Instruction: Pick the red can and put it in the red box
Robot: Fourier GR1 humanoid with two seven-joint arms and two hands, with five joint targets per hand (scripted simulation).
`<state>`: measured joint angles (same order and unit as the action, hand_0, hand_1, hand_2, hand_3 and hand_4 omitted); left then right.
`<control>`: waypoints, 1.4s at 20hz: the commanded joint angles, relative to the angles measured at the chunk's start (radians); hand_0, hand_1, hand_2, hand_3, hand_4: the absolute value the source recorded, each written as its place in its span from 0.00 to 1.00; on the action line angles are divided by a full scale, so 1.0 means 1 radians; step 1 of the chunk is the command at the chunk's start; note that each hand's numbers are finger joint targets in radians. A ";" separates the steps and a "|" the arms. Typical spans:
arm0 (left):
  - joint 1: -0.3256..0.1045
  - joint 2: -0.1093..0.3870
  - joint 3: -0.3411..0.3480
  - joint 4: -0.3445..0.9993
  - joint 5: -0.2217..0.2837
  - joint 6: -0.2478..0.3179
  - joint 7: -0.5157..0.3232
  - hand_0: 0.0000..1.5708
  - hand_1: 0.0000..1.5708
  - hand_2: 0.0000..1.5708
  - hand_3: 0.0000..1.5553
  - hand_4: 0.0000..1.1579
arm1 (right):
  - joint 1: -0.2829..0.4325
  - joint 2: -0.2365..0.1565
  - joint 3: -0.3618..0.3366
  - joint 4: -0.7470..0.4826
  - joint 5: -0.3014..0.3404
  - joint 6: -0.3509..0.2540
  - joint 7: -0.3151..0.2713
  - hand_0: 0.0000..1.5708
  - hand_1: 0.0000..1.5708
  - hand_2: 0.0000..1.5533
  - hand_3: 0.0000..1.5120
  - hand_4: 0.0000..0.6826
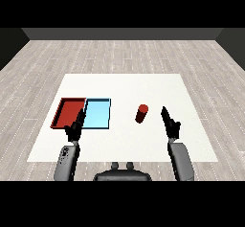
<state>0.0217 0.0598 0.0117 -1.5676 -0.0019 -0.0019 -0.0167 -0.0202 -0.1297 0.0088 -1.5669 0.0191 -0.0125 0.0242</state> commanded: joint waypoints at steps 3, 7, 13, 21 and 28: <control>-0.027 0.016 -0.002 0.006 -0.025 -0.007 0.030 0.00 0.00 0.00 0.00 0.00 | -0.090 -0.066 -0.131 0.142 -0.086 0.096 -0.051 0.00 0.00 0.00 0.00 0.00; -0.095 -0.024 0.019 -0.135 0.030 0.002 -0.157 0.00 0.00 0.00 0.00 0.00 | -0.170 -0.083 -0.194 0.143 -0.164 0.150 -0.234 0.00 0.00 0.00 0.00 0.00; 0.006 -0.058 -0.005 -0.087 0.020 -0.022 -0.376 0.00 0.00 0.00 0.00 0.00 | -0.170 -0.119 -0.255 0.325 -0.190 0.254 -0.458 0.00 0.00 0.00 0.00 0.00; -0.109 -0.014 0.051 0.028 0.037 -0.040 -0.388 0.00 0.00 0.00 0.00 0.00 | -0.166 -0.144 -0.255 0.288 -0.205 0.285 -0.422 0.00 0.00 0.00 0.00 0.00; -0.085 -0.018 0.055 0.018 0.058 -0.047 -0.416 0.00 0.00 0.00 0.00 0.00 | -0.235 -0.107 -0.226 0.369 -0.175 0.239 -0.412 0.00 0.00 0.00 0.00 0.00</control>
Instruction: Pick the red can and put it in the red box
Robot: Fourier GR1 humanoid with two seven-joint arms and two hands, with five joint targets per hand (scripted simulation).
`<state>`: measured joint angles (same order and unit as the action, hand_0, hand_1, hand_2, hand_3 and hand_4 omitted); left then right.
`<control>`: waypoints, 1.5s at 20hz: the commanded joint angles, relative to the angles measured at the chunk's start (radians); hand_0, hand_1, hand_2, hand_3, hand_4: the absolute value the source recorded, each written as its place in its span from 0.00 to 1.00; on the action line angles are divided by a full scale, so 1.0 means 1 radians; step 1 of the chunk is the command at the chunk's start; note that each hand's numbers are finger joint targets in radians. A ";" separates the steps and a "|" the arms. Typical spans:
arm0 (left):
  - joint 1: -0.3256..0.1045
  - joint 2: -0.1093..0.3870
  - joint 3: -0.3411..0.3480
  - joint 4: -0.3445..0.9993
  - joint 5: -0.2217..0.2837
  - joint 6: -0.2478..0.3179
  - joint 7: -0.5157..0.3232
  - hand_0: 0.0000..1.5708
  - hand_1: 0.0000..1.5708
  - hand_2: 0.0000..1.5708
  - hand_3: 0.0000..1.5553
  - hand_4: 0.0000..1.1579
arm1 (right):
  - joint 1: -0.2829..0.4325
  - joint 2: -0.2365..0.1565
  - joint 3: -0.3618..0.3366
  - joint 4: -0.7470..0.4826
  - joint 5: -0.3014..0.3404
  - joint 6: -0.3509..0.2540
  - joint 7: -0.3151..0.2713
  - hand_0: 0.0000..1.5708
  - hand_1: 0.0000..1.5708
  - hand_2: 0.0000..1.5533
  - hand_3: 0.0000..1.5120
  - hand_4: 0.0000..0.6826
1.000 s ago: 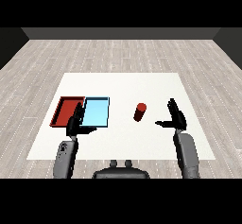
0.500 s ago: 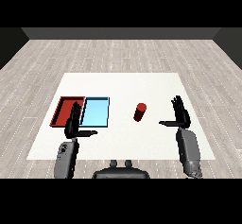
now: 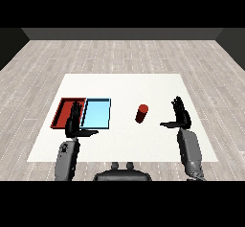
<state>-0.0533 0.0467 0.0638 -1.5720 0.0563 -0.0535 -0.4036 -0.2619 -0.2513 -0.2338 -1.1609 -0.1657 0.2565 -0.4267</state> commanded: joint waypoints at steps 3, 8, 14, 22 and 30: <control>0.103 0.022 0.009 -0.135 0.042 -0.029 0.038 0.00 0.00 0.00 0.00 0.00 | -0.099 -0.005 -0.005 0.054 -0.041 0.023 0.072 0.00 0.00 0.00 0.00 0.00; 0.023 0.008 0.004 -0.024 0.027 -0.023 -0.006 0.00 0.00 0.00 0.00 0.00 | -0.094 0.021 0.019 0.053 -0.037 0.002 0.108 0.00 0.00 0.00 0.00 0.00; 0.072 -0.003 0.001 -0.032 0.047 -0.043 -0.042 0.00 0.00 0.00 0.00 0.00 | -0.178 0.061 0.034 0.264 0.009 -0.016 0.005 0.00 0.00 0.00 0.00 0.00; 0.060 -0.001 0.004 -0.061 0.063 -0.040 0.004 0.00 0.00 0.00 0.00 0.00 | -0.203 0.094 0.046 0.374 0.002 0.012 -0.056 0.00 0.00 0.00 0.00 0.00; 0.035 0.010 0.015 0.005 0.049 -0.047 -0.034 0.00 0.00 0.00 0.00 0.00 | -0.314 0.122 0.036 0.488 -0.014 -0.005 -0.056 0.00 0.00 0.00 0.00 0.00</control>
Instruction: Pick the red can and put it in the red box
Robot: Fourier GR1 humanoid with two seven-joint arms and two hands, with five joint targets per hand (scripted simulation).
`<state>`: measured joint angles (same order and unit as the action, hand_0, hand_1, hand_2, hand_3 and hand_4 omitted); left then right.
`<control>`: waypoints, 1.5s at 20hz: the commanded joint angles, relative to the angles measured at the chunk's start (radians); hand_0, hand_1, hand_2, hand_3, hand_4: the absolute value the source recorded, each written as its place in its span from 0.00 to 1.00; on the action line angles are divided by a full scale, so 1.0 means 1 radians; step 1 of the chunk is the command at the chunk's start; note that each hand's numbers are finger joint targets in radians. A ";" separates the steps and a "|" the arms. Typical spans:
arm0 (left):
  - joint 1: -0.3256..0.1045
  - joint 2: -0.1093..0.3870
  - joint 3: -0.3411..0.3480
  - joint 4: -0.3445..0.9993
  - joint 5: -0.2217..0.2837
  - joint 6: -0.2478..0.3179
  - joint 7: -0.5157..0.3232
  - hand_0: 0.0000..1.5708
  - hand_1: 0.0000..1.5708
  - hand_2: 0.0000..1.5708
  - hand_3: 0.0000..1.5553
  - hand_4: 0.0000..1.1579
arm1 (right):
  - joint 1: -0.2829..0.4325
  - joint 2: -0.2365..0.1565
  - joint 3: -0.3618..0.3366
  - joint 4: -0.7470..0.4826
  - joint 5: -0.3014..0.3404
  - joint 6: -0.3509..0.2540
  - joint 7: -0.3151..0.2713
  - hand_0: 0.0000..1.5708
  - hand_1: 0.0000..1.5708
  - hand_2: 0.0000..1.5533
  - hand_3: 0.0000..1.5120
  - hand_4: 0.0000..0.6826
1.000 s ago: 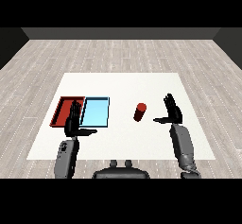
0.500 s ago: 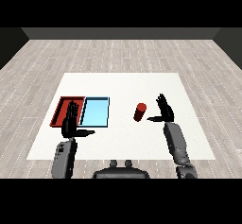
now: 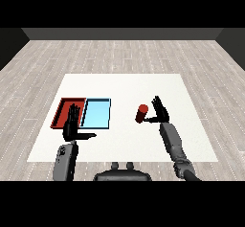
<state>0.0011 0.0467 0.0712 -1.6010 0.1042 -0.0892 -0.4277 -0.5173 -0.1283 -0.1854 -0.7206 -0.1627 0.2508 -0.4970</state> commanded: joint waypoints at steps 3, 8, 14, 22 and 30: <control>-0.049 -0.028 -0.027 -0.010 -0.025 0.047 0.041 0.00 0.00 0.00 0.00 0.00 | -0.070 0.051 0.010 0.192 0.042 -0.035 -0.104 0.00 0.00 0.00 0.00 0.00; 0.002 -0.008 -0.024 -0.085 -0.022 0.046 0.083 0.00 0.00 0.00 0.00 0.00 | -0.076 0.004 -0.009 0.243 0.026 0.017 -0.132 0.00 0.00 0.00 0.00 0.00; -0.009 -0.023 -0.024 -0.015 -0.023 0.039 0.016 0.00 0.00 0.00 0.00 0.00 | -0.074 0.054 0.011 0.231 0.023 0.002 -0.131 0.00 0.00 0.00 0.00 0.00; -0.016 -0.002 0.004 -0.016 -0.003 0.033 0.022 0.00 0.00 0.00 0.00 0.00 | -0.227 0.053 -0.027 0.415 0.024 -0.007 -0.180 0.00 0.00 0.00 0.00 0.00; -0.026 -0.023 -0.022 0.003 -0.031 0.055 0.007 0.00 0.00 0.00 0.00 0.00 | -0.184 0.090 -0.001 0.378 0.033 -0.023 -0.162 0.00 0.00 0.00 0.00 0.00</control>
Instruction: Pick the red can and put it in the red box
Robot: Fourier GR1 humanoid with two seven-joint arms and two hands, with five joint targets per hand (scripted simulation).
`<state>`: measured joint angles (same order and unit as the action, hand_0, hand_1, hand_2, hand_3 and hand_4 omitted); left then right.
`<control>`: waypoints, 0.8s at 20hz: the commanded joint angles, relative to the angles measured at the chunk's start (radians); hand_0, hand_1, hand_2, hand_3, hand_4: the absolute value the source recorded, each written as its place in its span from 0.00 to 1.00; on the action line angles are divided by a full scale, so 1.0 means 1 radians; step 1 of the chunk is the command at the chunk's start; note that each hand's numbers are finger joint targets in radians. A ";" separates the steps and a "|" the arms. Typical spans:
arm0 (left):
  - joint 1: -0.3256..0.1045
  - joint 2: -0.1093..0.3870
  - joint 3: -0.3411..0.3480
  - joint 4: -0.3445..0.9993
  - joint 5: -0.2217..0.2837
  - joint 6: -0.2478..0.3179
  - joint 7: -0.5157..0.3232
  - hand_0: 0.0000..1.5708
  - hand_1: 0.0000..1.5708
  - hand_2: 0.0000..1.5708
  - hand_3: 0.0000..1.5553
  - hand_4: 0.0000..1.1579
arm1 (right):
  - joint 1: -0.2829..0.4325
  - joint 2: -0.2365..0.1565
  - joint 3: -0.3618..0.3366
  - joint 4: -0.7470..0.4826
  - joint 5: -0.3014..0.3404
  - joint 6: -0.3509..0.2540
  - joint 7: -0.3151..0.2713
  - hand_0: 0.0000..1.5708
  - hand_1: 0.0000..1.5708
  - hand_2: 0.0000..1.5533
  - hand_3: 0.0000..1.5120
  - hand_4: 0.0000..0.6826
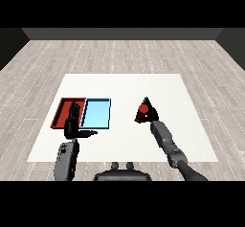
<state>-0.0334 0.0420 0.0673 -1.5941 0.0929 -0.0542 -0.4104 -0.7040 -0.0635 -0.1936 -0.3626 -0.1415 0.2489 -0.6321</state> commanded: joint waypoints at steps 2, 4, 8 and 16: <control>-0.017 0.008 0.016 0.026 0.019 -0.016 -0.022 0.00 0.00 0.00 0.00 0.00 | -0.019 0.033 0.009 -0.004 0.001 -0.018 0.031 0.00 0.00 0.00 0.00 0.00; 0.011 0.011 0.004 -0.045 0.013 -0.008 0.021 0.00 0.00 0.00 0.00 0.00 | -0.048 0.027 -0.010 0.025 -0.010 -0.019 0.031 0.00 0.00 0.00 0.00 0.00; -0.016 0.021 0.029 0.024 0.016 -0.014 -0.019 0.00 0.00 0.00 0.00 0.00 | -0.053 0.062 0.007 0.021 0.012 -0.106 0.029 0.00 0.00 0.00 0.00 0.00; 0.039 -0.006 -0.016 0.014 -0.020 -0.003 -0.062 0.00 0.00 0.00 0.00 0.00 | -0.071 0.020 -0.014 0.116 0.027 -0.254 0.011 0.93 0.93 0.94 0.94 0.90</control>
<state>-0.0235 0.0373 0.0576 -1.5829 0.0770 -0.0460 -0.4429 -0.7783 -0.0351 -0.2064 -0.2757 -0.1308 0.0585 -0.6117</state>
